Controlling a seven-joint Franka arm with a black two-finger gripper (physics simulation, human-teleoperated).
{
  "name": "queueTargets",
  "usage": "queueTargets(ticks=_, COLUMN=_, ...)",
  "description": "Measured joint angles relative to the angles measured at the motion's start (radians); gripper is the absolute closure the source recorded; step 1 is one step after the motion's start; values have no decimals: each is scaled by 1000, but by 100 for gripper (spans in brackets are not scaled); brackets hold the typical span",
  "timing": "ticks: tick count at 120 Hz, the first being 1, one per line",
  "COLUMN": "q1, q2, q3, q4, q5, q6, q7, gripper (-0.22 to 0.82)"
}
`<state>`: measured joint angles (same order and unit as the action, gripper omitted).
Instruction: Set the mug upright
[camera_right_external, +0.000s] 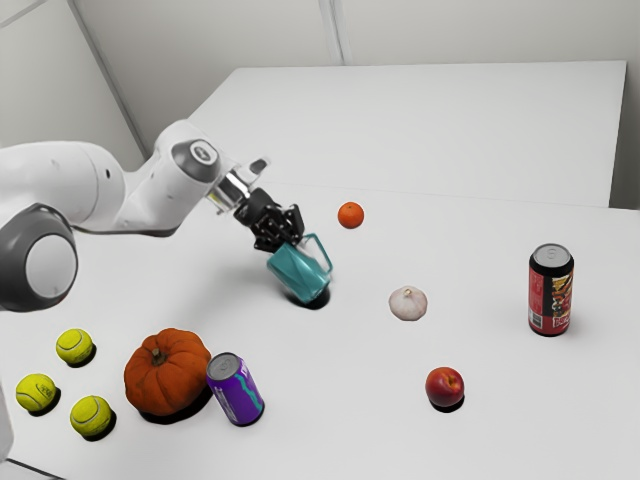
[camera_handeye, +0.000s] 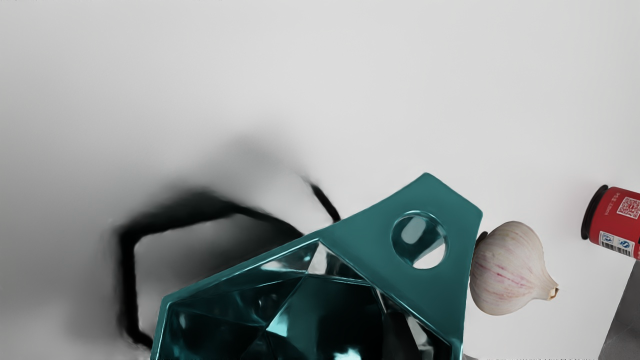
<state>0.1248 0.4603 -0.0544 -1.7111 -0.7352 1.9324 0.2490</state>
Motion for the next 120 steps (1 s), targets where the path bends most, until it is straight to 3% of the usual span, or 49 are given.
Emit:
queueTargets(ticks=36, q1=-120, q2=-138, q3=-1, q4=-18, q5=450, q6=37, q7=-112, gripper=79)
queueTargets(ticks=61, q1=-181, q2=-198, q3=-8, q4=-103, q5=717, q6=113, q7=-230, gripper=79)
queueTargets(ticks=120, q1=-217, q2=-281, q3=-13, q4=-268, q5=832, q6=339, q7=-501, gripper=79)
